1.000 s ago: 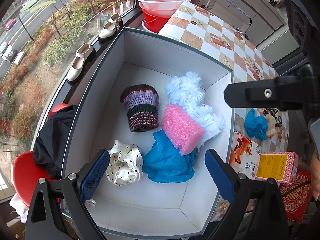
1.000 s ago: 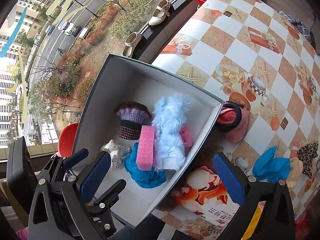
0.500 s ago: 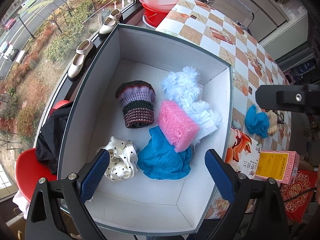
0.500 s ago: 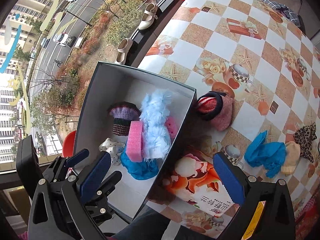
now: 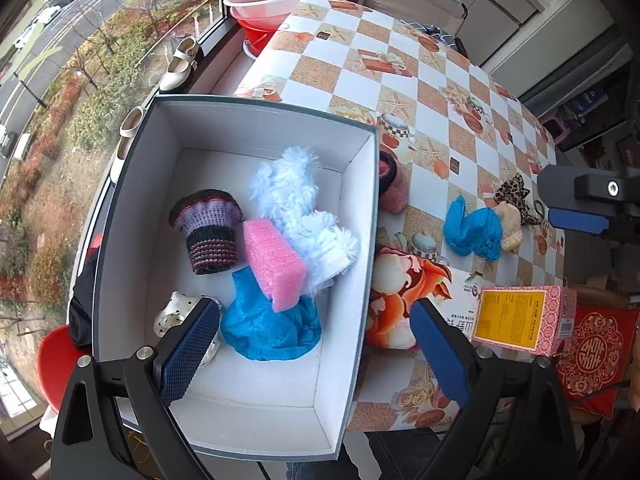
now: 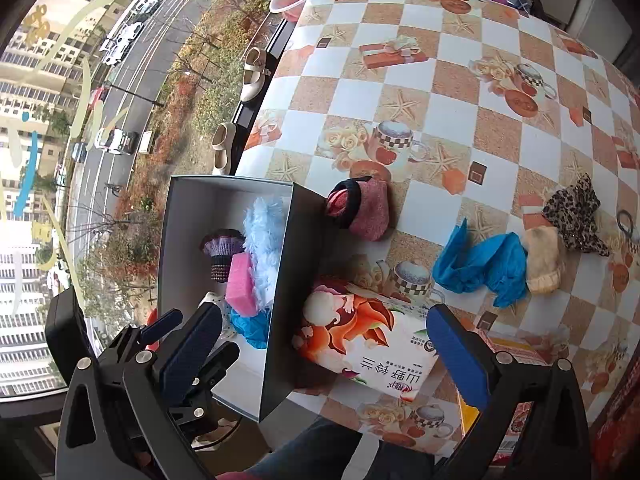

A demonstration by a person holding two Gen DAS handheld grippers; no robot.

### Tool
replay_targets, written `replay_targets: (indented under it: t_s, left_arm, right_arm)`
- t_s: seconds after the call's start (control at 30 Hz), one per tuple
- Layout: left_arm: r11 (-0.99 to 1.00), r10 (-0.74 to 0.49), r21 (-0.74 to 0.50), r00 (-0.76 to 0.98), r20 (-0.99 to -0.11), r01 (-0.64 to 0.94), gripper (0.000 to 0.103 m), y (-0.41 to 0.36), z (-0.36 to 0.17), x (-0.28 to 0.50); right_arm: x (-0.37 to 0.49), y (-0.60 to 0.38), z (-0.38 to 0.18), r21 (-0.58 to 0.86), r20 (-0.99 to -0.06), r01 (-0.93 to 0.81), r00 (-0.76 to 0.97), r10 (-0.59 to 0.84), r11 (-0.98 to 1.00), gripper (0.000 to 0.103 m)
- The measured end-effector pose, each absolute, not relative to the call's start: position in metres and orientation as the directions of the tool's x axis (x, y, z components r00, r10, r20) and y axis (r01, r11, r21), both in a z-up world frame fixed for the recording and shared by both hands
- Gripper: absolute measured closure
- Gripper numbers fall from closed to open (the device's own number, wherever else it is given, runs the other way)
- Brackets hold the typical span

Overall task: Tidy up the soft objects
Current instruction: 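Move both open tools back to the remaining items on the table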

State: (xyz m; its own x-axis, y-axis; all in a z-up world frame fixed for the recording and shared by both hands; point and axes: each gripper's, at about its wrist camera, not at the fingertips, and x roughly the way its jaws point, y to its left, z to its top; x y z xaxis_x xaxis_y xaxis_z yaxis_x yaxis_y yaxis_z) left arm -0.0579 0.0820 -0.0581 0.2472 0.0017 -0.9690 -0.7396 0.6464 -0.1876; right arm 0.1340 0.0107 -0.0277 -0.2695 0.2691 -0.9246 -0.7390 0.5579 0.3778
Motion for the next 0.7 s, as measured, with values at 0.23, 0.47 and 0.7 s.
replay_targets:
  t_s: [0.23, 0.47, 0.7]
  left_arm:
    - [0.714, -0.023, -0.191, 0.250, -0.968, -0.674, 0.006, 0.058, -0.046, -0.025]
    - [0.775, -0.041, -0.182, 0.240, -0.970, -0.605, 0.006, 0.036, -0.040, 0.007]
    - [0.805, -0.074, -0.189, 0.222, -0.972, -0.562, 0.006, 0.024, -0.045, 0.035]
  right_arm:
    - [0.161, -0.038, -0.016, 0.439, -0.898, -0.646, -0.297, 0.325, 0.625, 0.000]
    - [0.193, -0.097, -0.022, 0.481, -0.876, -0.508, -0.311, 0.369, 0.715, 0.000]
    - [0.226, -0.151, -0.026, 0.469, -0.882, -0.409, -0.260, 0.393, 0.783, 0.000]
